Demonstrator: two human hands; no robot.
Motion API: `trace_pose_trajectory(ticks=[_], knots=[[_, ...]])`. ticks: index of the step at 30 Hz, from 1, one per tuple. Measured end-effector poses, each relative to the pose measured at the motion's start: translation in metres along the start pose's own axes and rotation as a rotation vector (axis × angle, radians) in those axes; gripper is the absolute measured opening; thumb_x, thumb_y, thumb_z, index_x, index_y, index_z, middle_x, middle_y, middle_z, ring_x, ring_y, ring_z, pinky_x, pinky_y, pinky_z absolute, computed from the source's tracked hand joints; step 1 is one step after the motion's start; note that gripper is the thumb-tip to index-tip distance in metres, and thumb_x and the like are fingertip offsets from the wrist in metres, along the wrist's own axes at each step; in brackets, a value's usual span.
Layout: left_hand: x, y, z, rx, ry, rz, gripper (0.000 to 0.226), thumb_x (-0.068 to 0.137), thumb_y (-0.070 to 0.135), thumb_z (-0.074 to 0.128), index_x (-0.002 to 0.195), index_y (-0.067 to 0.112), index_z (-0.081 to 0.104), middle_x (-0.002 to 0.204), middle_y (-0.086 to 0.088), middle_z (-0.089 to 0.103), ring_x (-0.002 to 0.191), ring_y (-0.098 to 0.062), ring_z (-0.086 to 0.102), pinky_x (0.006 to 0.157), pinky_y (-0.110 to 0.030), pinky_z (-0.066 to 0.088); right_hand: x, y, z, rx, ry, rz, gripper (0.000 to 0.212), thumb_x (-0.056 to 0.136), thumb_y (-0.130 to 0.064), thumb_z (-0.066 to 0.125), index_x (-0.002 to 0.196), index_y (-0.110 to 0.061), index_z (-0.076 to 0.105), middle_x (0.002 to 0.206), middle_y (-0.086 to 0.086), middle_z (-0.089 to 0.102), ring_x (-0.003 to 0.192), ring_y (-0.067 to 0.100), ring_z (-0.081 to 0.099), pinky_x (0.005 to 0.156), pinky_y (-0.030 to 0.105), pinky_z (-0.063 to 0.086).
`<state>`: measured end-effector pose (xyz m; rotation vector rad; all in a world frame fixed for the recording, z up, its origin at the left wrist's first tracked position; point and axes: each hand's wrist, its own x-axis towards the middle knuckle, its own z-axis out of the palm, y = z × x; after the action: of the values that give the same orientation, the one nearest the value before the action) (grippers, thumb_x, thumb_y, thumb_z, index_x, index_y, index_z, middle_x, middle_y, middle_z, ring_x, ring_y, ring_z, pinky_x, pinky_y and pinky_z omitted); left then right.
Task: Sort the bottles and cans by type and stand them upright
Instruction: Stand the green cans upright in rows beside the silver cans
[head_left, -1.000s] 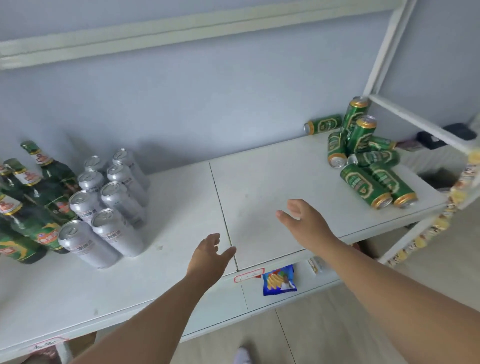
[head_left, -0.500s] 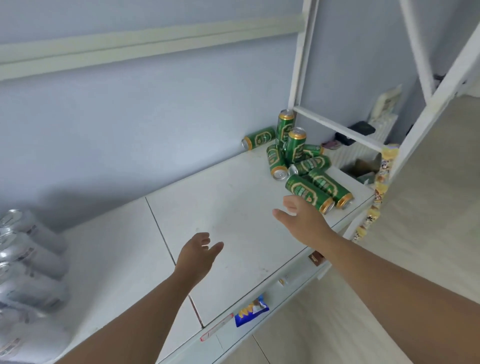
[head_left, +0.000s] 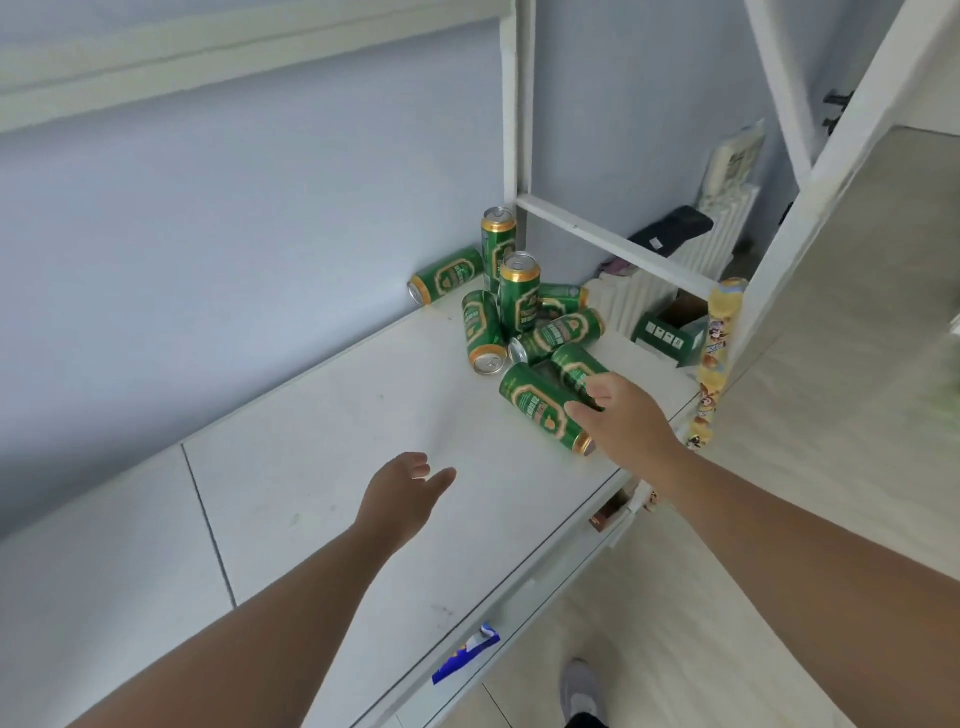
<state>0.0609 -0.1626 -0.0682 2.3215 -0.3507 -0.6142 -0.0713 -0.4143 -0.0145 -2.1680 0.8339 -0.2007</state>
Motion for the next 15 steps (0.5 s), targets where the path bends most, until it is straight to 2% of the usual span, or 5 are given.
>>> trace_pose_trajectory(ticks=[3,7,11,15], knots=[[0.022,0.031,0.026,0.030,-0.009,0.006,0.060,0.092,0.046,0.071,0.140,0.013,0.056,0.137,0.000,0.063,0.122,-0.015,0.061,0.091,-0.023,0.040,0.029,0.026,-0.016,-0.017,0.026,0.019,0.054,0.094,-0.034,0.066,0.140,-0.010,0.051,0.136,0.008,0.058,0.123,0.022,0.055,0.093,0.029,0.042],[0.039,0.059,0.051,0.198,-0.017,0.089,0.066,0.093,0.046,0.070,0.148,0.018,0.047,0.145,-0.001,0.054,0.129,-0.017,0.055,0.105,-0.031,0.043,0.056,0.057,-0.030,-0.053,0.040,0.073,0.061,0.091,-0.033,0.069,0.143,-0.009,0.048,0.138,0.010,0.054,0.126,0.025,0.052,0.094,0.033,0.044],[0.058,0.084,0.059,0.402,-0.012,0.224,0.072,0.095,0.039,0.069,0.155,0.018,0.036,0.157,-0.002,0.040,0.144,-0.022,0.038,0.116,-0.039,0.036,0.069,0.080,-0.032,-0.048,-0.054,0.142,0.074,0.087,-0.038,0.074,0.147,-0.008,0.043,0.138,0.010,0.050,0.123,0.024,0.052,0.081,0.026,0.042],[0.083,0.107,0.059,0.596,-0.020,0.390,0.079,0.093,0.035,0.071,0.158,0.019,0.031,0.161,0.000,0.034,0.146,-0.026,0.031,0.117,-0.043,0.035,0.076,0.093,-0.024,-0.025,-0.114,0.219,0.078,0.075,-0.046,0.081,0.136,-0.008,0.051,0.118,0.006,0.055,0.106,0.023,0.062,0.084,0.037,0.054]])
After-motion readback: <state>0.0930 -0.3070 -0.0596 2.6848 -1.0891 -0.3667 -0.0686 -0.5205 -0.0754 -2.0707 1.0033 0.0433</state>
